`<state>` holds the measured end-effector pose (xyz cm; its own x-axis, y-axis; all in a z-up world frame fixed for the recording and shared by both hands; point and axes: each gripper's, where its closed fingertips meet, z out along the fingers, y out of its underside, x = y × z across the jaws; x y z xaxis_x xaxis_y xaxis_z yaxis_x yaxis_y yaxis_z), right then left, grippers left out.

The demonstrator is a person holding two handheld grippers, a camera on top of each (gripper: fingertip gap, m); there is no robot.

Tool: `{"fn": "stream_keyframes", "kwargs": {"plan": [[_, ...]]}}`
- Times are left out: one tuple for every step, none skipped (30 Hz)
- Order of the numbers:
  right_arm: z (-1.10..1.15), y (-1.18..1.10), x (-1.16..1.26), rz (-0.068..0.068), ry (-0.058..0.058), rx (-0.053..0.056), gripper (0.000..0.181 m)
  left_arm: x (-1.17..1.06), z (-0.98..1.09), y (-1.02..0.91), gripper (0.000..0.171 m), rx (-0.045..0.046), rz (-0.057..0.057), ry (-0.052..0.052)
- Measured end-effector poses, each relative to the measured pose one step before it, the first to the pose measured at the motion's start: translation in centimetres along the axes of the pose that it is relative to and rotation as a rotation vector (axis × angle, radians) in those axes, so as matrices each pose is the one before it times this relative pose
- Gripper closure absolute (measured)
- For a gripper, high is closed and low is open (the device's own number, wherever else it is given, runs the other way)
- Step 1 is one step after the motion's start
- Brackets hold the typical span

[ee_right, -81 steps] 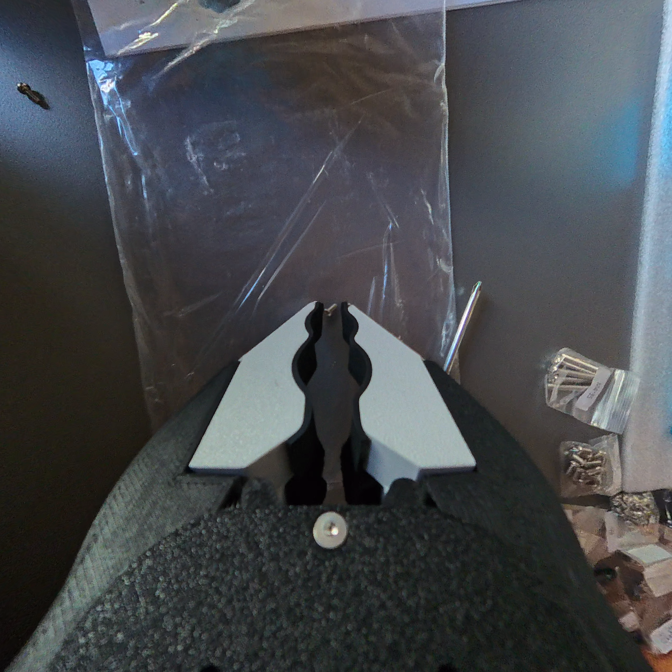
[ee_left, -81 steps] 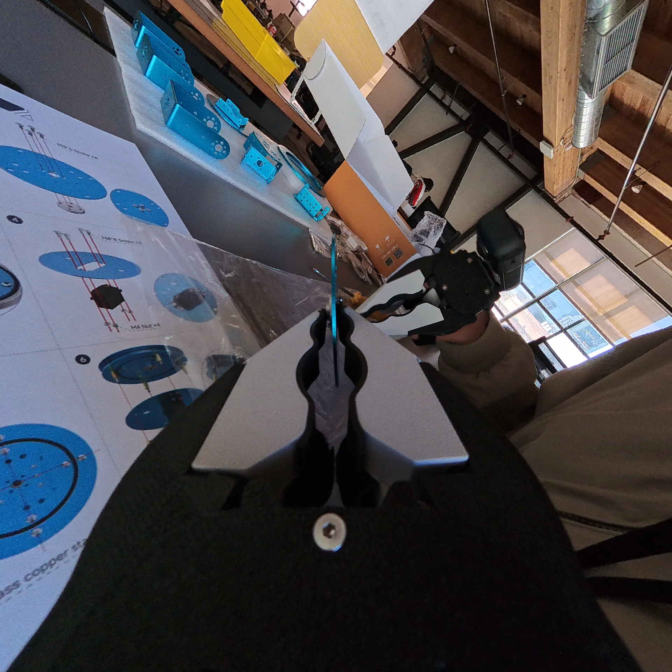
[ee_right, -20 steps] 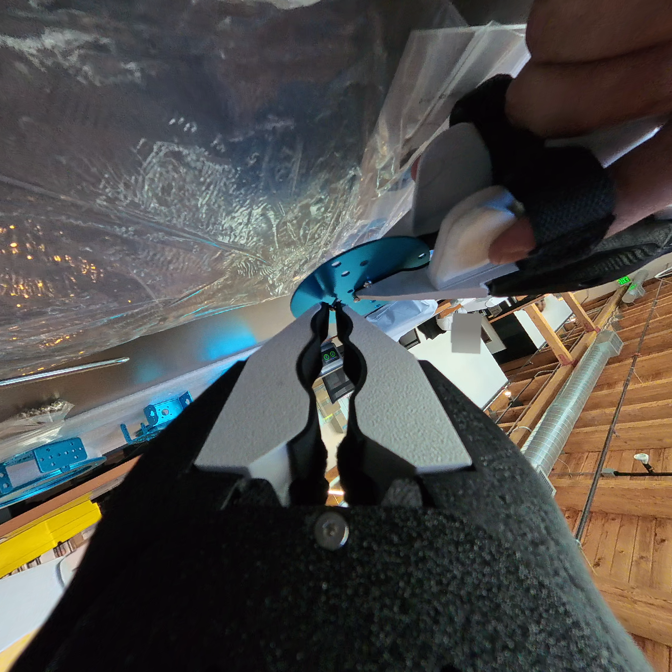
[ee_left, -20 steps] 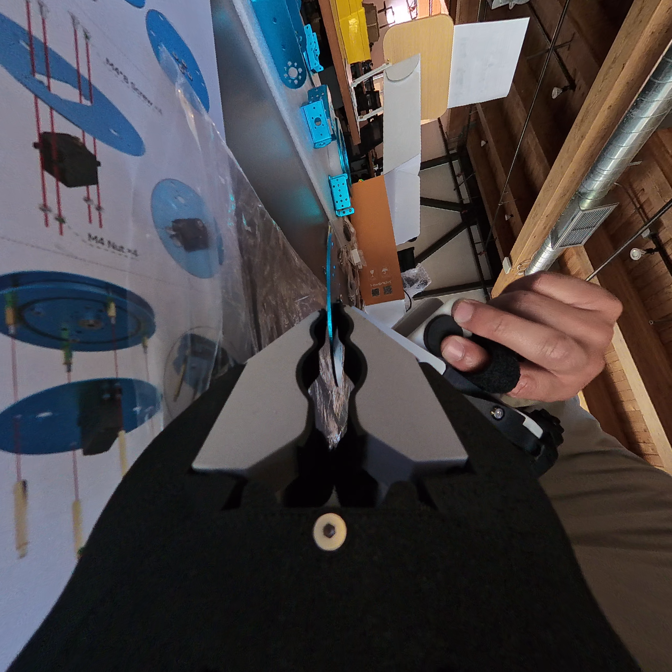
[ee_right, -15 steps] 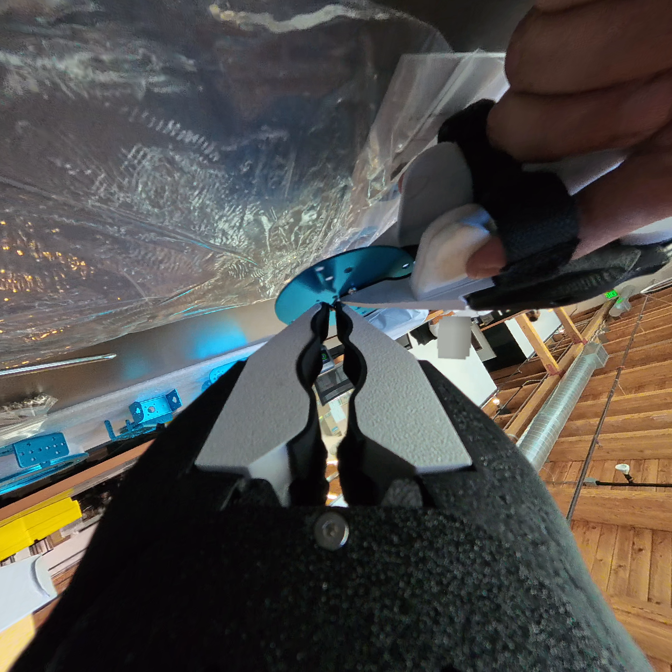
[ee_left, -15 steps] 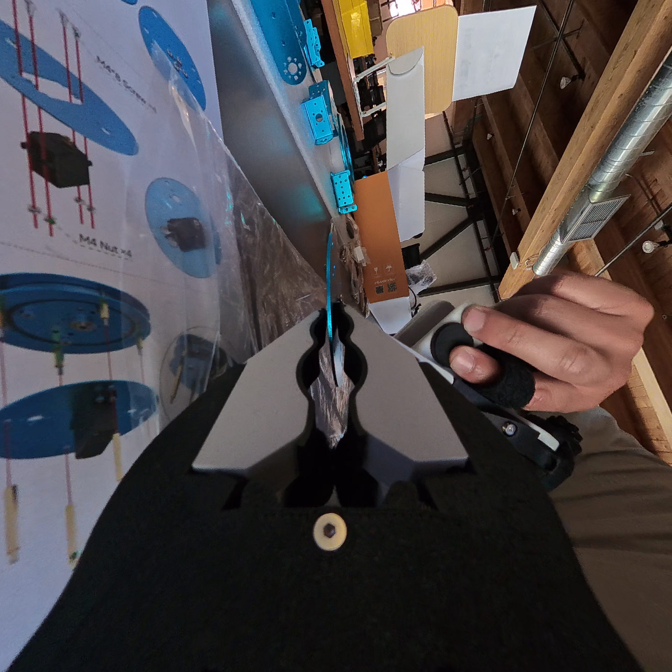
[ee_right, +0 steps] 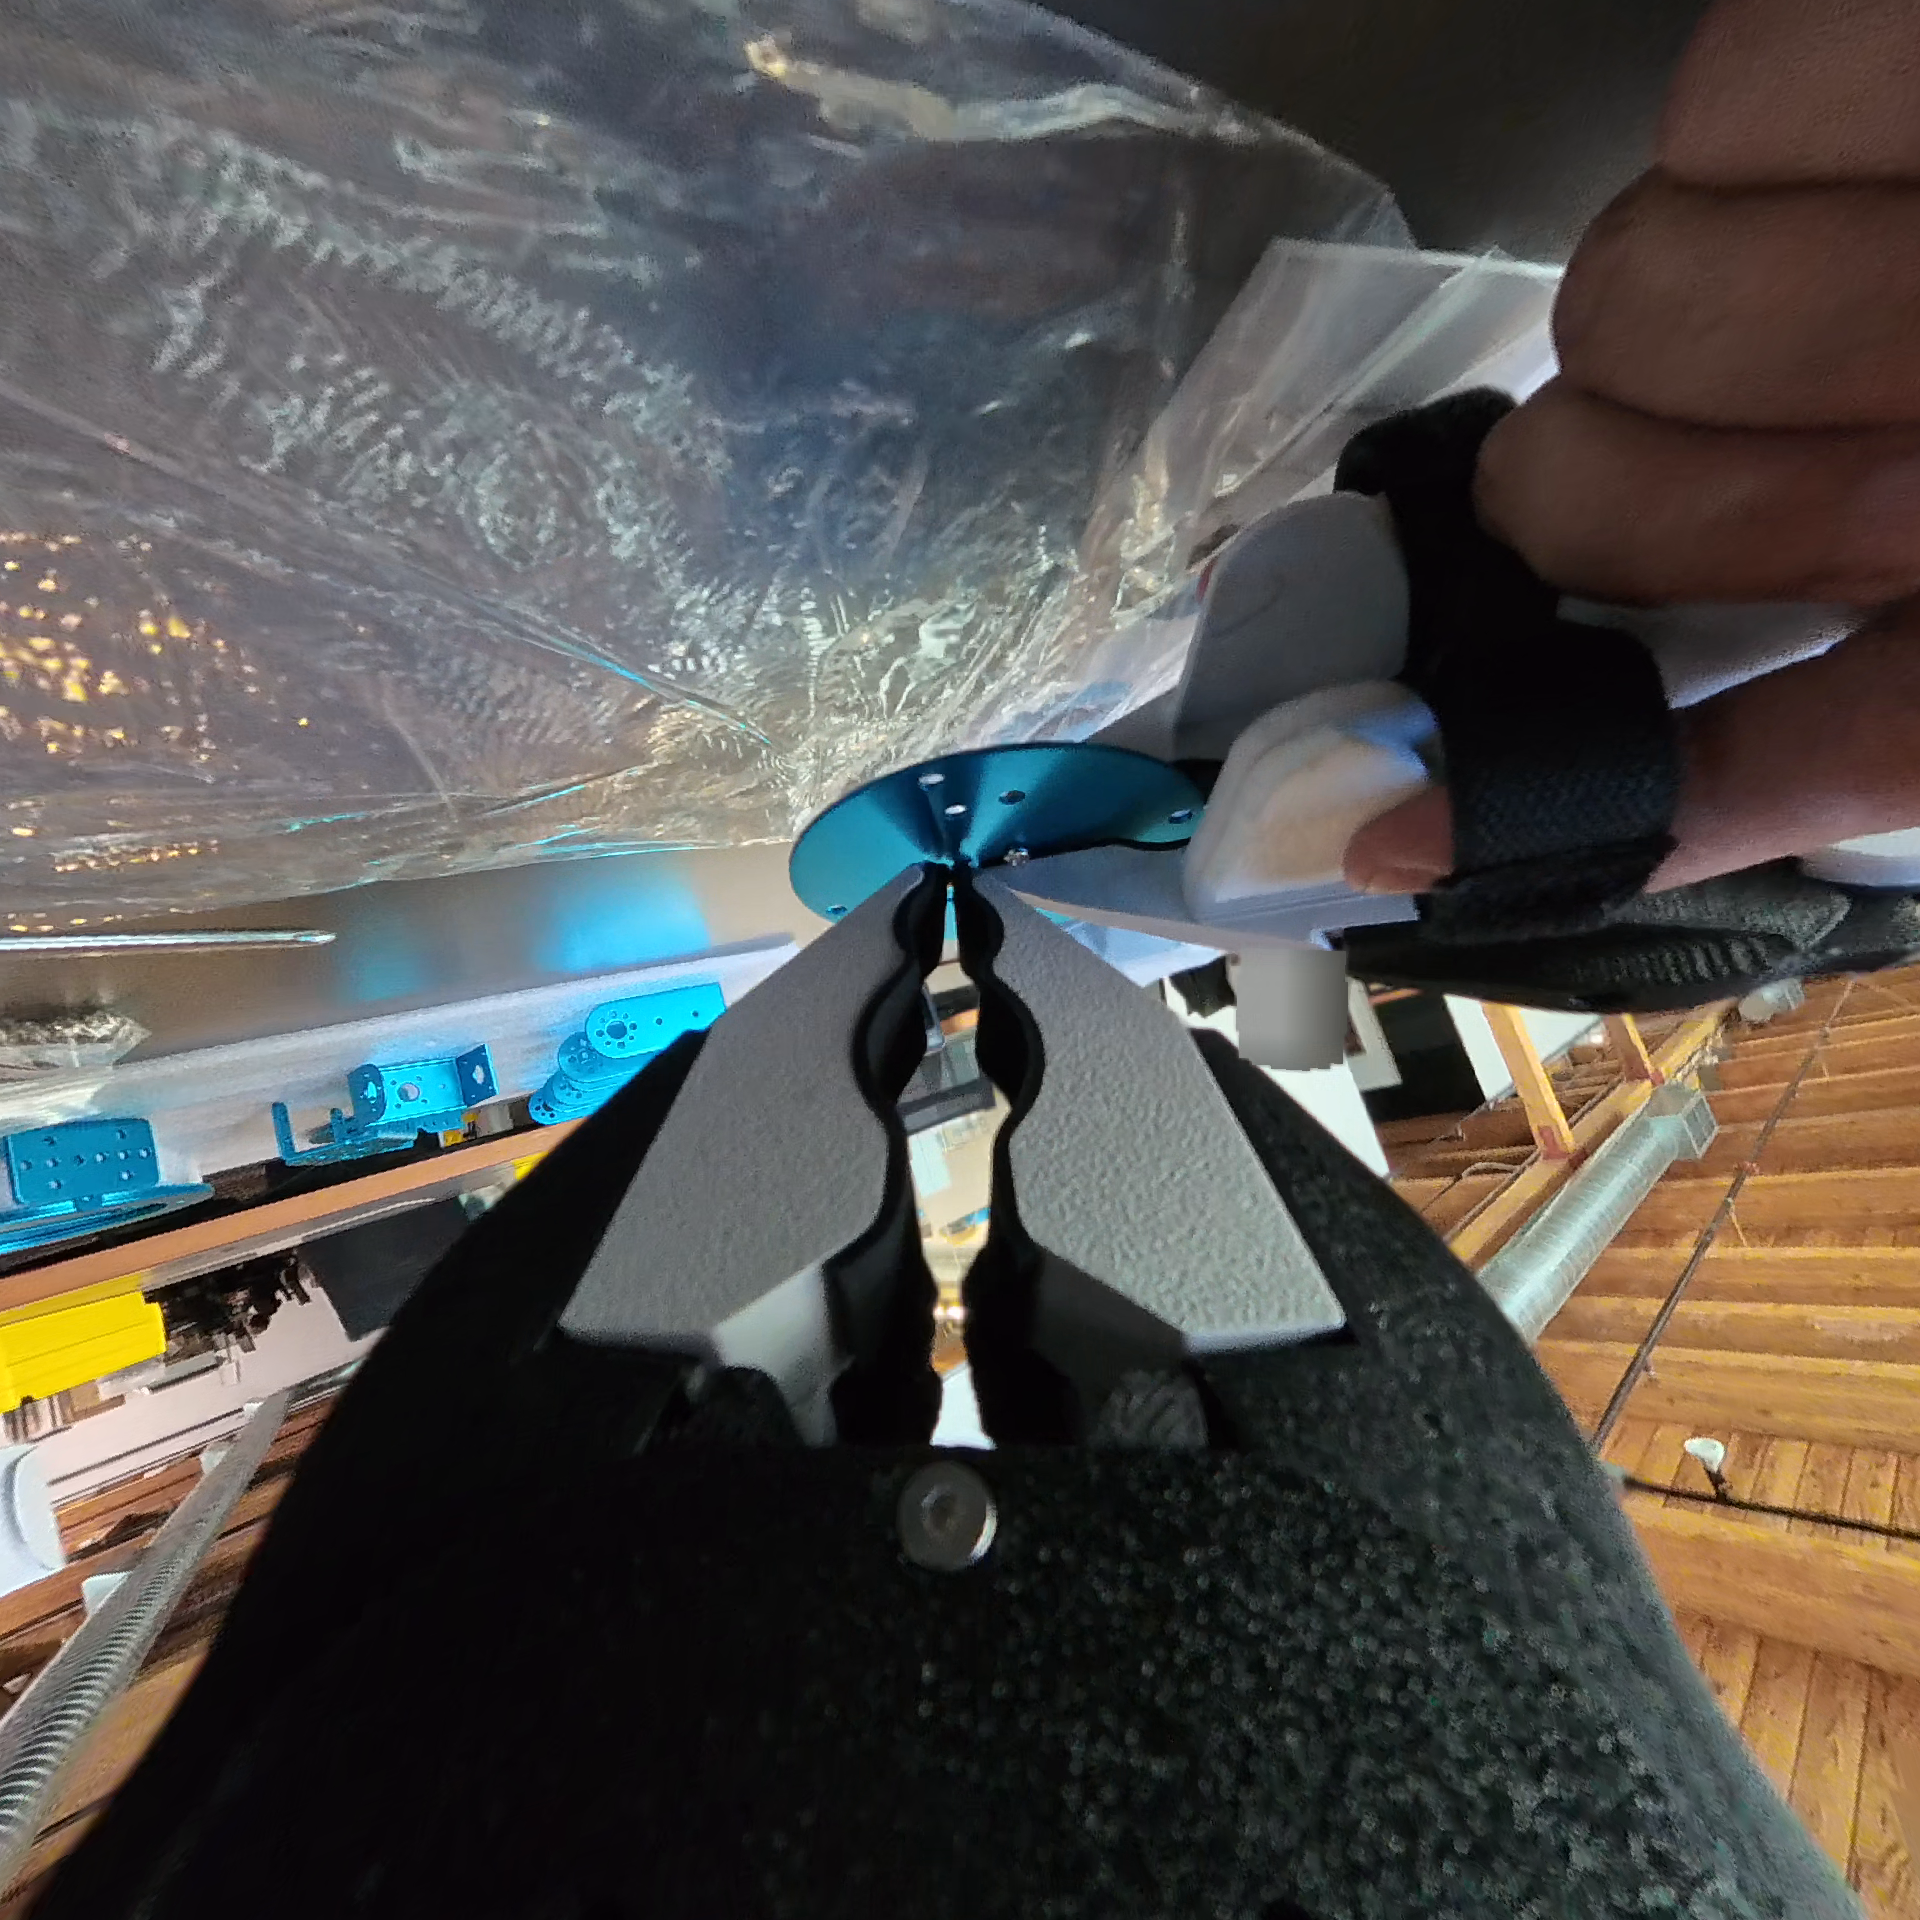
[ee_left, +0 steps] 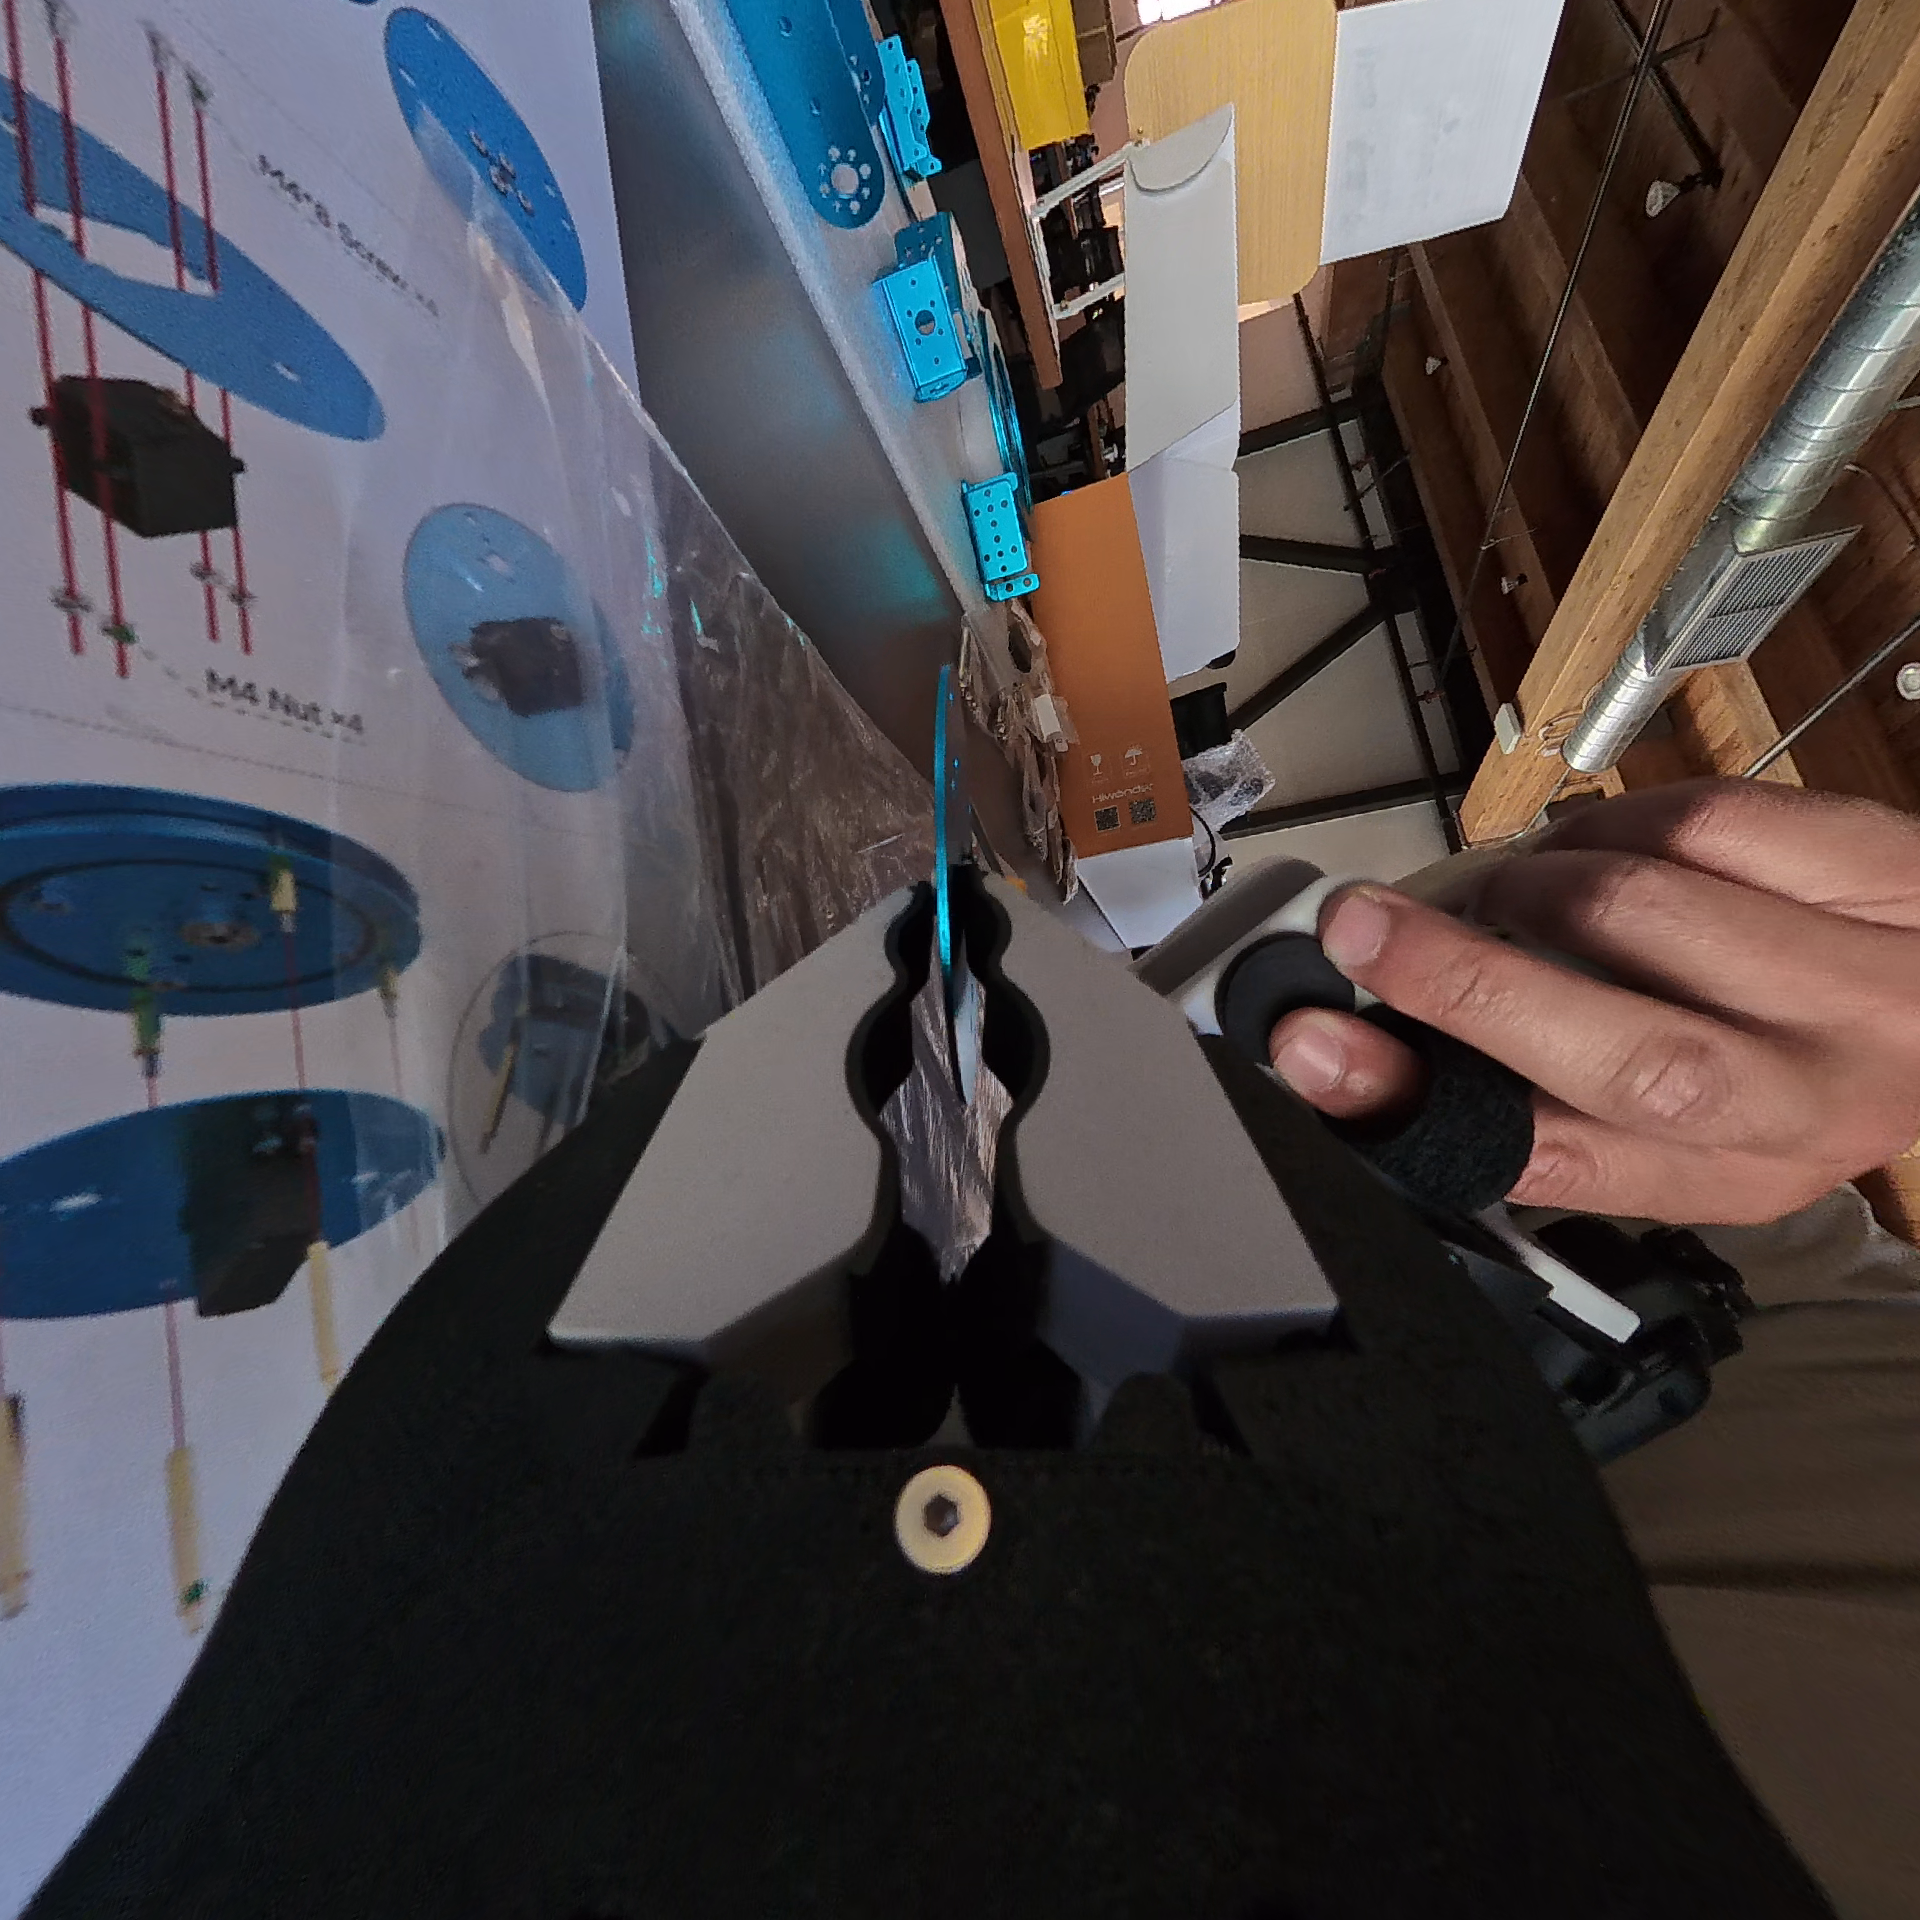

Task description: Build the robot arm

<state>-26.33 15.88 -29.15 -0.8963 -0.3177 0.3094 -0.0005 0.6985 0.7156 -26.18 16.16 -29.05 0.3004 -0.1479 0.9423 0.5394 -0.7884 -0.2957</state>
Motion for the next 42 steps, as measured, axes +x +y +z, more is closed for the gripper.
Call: {"fn": "stream_keyframes", "kwargs": {"plan": [[-0.050,-0.016,-0.010,-0.0061,-0.0064,0.0103,0.181,0.033,0.010,-0.007,0.166,0.00096,0.0033,0.0007],[-0.001,0.117,0.010,0.0003,-0.0062,-0.0002,0.181,0.013,0.012,-0.011,0.166,0.00127,0.0030,-0.0008],[-0.029,0.059,-0.039,-0.0018,-0.0091,0.0019,0.181,0.027,0.035,0.091,0.166,-0.00576,0.0037,0.0004],[-0.067,-0.007,-0.002,-0.0030,-0.0048,0.0076,0.181,0.048,0.032,0.053,0.166,-0.00253,0.0022,0.0020],[-0.068,-0.033,0.041,0.0070,-0.0022,0.0114,0.181,0.054,-0.021,-0.022,0.166,0.00284,0.0008,0.0035],[-0.058,-0.022,-0.027,0.0224,-0.0102,0.0124,0.181,0.014,-0.035,-0.028,0.166,0.00141,0.0009,0.0014],[-0.079,-0.090,-0.165,0.0428,-0.0226,0.0241,0.181,0.004,-0.075,-0.078,0.166,0.00428,0.0014,0.0003],[-0.131,-0.185,-0.024,0.0681,-0.0181,0.0407,0.180,0.015,-0.079,-0.102,0.166,0.00700,0.0047,0.0004],[-0.166,-0.192,-0.141,0.0900,-0.0283,0.0578,0.181,0.090,-0.107,-0.146,0.166,0.00932,0.0096,0.0035],[-0.167,-0.021,0.063,0.1195,-0.0235,0.0676,0.181,0.190,-0.120,-0.240,0.166,0.01548,0.0141,0.0090],[-0.175,0.127,0.202,0.1555,-0.0293,0.0746,0.181,0.119,-0.139,-0.247,0.166,0.01402,0.0155,0.0045],[-0.250,0.016,-0.139,0.1867,-0.0715,0.0897,0.181,0.263,-0.153,-0.297,0.166,0.01627,0.0151,0.0143],[-0.360,-0.145,-0.196,0.2103,-0.0952,0.1018,0.181,0.399,-0.202,-0.431,0.166,0.02725,0.0135,0.0253],[-0.586,-0.438,-0.125,0.2089,-0.0993,0.1175,0.180,0.151,-0.213,-0.369,0.166,0.02378,0.0096,0.0098],[-0.965,-1.057,0.052,0.1973,-0.0878,0.1611,0.181,0.036,-0.166,-0.224,0.166,0.01336,0.0054,0.0019],[-1.147,-1.378,0.320,0.1964,-0.0650,0.1786,0.181,0.141,-0.106,-0.160,0.166,0.01049,0.0044,0.0100],[-1.008,-1.088,0.537,0.1993,-0.0433,0.1484,0.181,0.157,-0.069,-0.066,0.166,0.00639,0.0051,0.0093],[-0.704,-0.565,0.440,0.1815,-0.0457,0.1013,0.181,0.015,-0.087,-0.103,0.166,0.00965,0.0052,-0.0019],[-0.391,-0.084,0.263,0.1933,-0.0494,0.0653,0.181,0.023,-0.085,-0.118,0.166,0.01106,0.0103,-0.0038],[-0.188,0.015,0.068,0.1475,-0.0543,0.0535,0.181,0.082,0.012,0.036,0.166,-0.00021,0.0135,-0.0011],[-0.130,-0.043,0.285,0.0610,-0.0228,0.0628,0.181,0.053,0.072,0.133,0.166,-0.00589,0.0099,-0.0018],[-0.007,0.198,0.577,0.0183,0.0151,0.0480,0.181,0.042,0.093,0.136,0.166,-0.00495,0.0067,-0.0018],[0.161,0.480,0.498,-0.0001,0.0201,0.0218,0.181,0.108,0.088,0.133,0.166,-0.00670,0.0022,0.0048],[0.152,0.226,0.083,0.0109,-0.0065,0.0339,0.181,0.069,0.070,0.096,0.166,-0.00608,-0.0070,0.0080],[0.050,0.032,-0.065,0.0384,-0.0229,0.0442,0.181,0.009,0.032,0.045,0.166,-0.00426,-0.0118,0.0055],[0.001,0.015,0.066,0.0369,-0.0148,0.0399,0.181,-0.049,0.003,0.016,0.166,-0.00323,-0.0089,0.0018],[-0.051,0.047,0.276,0.0249,0.0036,0.0339,0.181,-0.054,-0.001,0.003,0.166,-0.00283,-0.0042,-0.0008],[-0.097,-0.068,0.269,0.0295,0.0071,0.0363,0.181,-0.042,0.004,-0.017,0.167,0.00057,0.0010,-0.0038],[-0.067,-0.137,0.170,0.0338,0.0051,0.0349,0.181,-0.037,0.024,0.012,0.166,0.00115,0.0071,-0.0064],[0.051,0.060,0.033,0.0310,0.0022,0.0160,0.181,-0.012,0.053,0.082,0.166,-0.00269,0.0127,-0.0081],[0.127,0.212,-0.017,0.0184,0.0047,0.0033,0.181,-0.001,0.079,0.132,0.166,-0.00410,0.0156,-0.0088],[0.162,0.310,0.179,0.0131,0.0206,0.0001,0.181,0.006,0.061,0.106,0.166,-0.00243,0.0149,-0.0088],[0.179,0.216,0.044,-0.0035,0.0152,0.0074,0.181,0.033,0.043,0.121,0.166,-0.00304,0.0091,-0.0045],[0.201,0.253,0.176,-0.0023,0.0216,0.0049,0.181,0.068,0.037,0.155,0.166,-0.00642,-0.0023,0.0032],[0.219,0.288,0.145,-0.0042,0.0165,-0.0022,0.181,0.034,0.010,0.112,0.166,-0.00368,-0.0132,0.0063],[0.166,0.007,-0.078,-0.0085,0.0025,0.0138,0.181,-0.004,-0.019,0.044,0.166,-0.00139,-0.0136,0.0049],[0.108,0.015,0.215,0.0044,0.0160,0.0103,0.181,-0.011,-0.009,-0.002,0.166,-0.00123,-0.0068,0.0021],[0.138,0.208,0.327,0.0008,0.0229,-0.0043,0.181,-0.030,-0.013,-0.022,0.166,0.00026,-0.0031,0.0002],[0.122,0.336,0.238,-0.0066,0.0205,-0.0161,0.181,-0.080,-0.002,-0.018,0.166,-0.00011,-0.0043,-0.0040],[0.019,0.100,0.142,-0.0048,0.0142,-0.0053,0.181,-0.051,0.017,0.009,0.166,-0.00159,-0.0047,-0.0009],[-0.078,-0.193,0.020,-0.0029,0.0072,0.0115,0.181,0.008,0.023,-0.001,0.166,-0.00172,-0.0042,0.0032],[-0.085,-0.168,0.113,0.0014,0.0098,0.0059,0.181,-0.005,0.013,0.000,0.166,-0.00115,-0.0037,0.0015]]}}
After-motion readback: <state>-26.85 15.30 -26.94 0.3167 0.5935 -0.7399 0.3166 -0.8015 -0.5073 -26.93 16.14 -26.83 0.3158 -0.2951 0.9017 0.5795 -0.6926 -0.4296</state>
